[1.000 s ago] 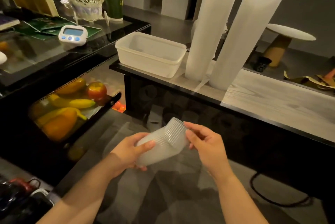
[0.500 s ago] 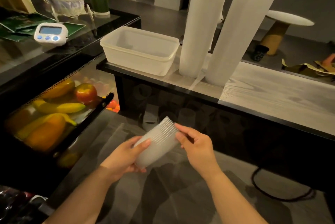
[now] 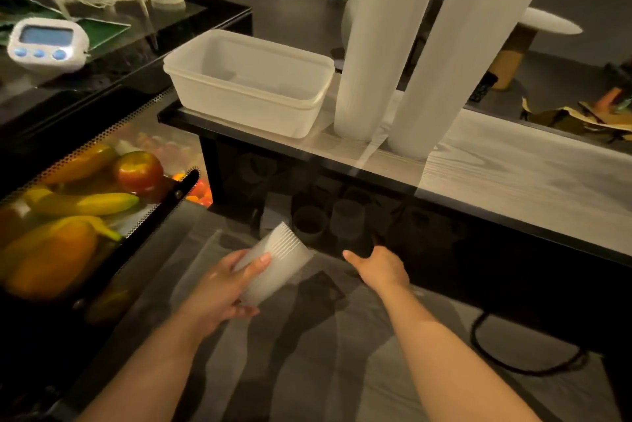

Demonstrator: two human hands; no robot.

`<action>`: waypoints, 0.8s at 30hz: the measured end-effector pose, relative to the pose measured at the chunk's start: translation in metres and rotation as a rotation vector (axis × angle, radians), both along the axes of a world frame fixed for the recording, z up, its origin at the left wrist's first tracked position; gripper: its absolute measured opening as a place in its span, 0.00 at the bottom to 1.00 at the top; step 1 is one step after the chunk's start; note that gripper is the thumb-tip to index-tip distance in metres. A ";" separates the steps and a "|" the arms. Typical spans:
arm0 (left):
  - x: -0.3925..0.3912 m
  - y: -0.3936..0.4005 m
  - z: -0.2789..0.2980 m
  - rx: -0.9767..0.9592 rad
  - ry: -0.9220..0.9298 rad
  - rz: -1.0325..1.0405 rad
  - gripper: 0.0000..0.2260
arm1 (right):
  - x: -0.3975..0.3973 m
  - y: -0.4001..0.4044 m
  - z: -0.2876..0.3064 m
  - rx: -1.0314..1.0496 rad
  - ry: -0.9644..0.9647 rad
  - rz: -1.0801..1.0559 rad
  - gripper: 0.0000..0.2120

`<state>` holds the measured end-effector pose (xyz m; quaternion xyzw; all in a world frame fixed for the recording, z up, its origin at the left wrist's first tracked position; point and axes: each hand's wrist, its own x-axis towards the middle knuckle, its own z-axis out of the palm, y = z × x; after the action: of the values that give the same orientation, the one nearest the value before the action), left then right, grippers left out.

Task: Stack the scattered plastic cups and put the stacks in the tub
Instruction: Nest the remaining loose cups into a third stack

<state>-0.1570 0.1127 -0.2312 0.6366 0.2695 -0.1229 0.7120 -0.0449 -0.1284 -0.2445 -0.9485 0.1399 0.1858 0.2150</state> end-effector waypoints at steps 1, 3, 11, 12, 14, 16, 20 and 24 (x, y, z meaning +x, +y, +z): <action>0.000 0.002 -0.001 0.012 0.012 -0.017 0.26 | 0.002 0.003 -0.007 -0.002 -0.004 -0.021 0.29; 0.000 0.003 -0.002 0.047 0.011 -0.050 0.30 | -0.002 0.002 -0.016 0.053 -0.045 -0.096 0.24; -0.009 0.010 -0.010 0.096 0.035 -0.206 0.44 | -0.037 -0.017 -0.002 0.714 -0.198 -0.248 0.21; -0.008 0.008 -0.011 0.086 0.025 -0.224 0.45 | -0.042 -0.020 0.006 0.806 -0.211 -0.213 0.18; -0.007 0.001 -0.010 0.066 0.003 -0.244 0.45 | -0.052 -0.022 0.023 0.906 -0.202 -0.118 0.15; -0.007 -0.006 -0.007 0.033 -0.011 -0.258 0.43 | -0.057 -0.020 0.034 0.879 -0.191 -0.040 0.14; -0.006 -0.016 -0.007 0.030 -0.015 -0.305 0.41 | -0.066 -0.011 0.042 0.852 -0.226 0.033 0.15; -0.009 -0.015 -0.009 0.039 -0.037 -0.290 0.37 | -0.074 -0.006 0.036 0.848 -0.221 0.075 0.19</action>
<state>-0.1661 0.0977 -0.2398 0.6847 0.1639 -0.2074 0.6792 -0.1189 -0.1347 -0.2086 -0.7950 -0.0070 0.1318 0.5921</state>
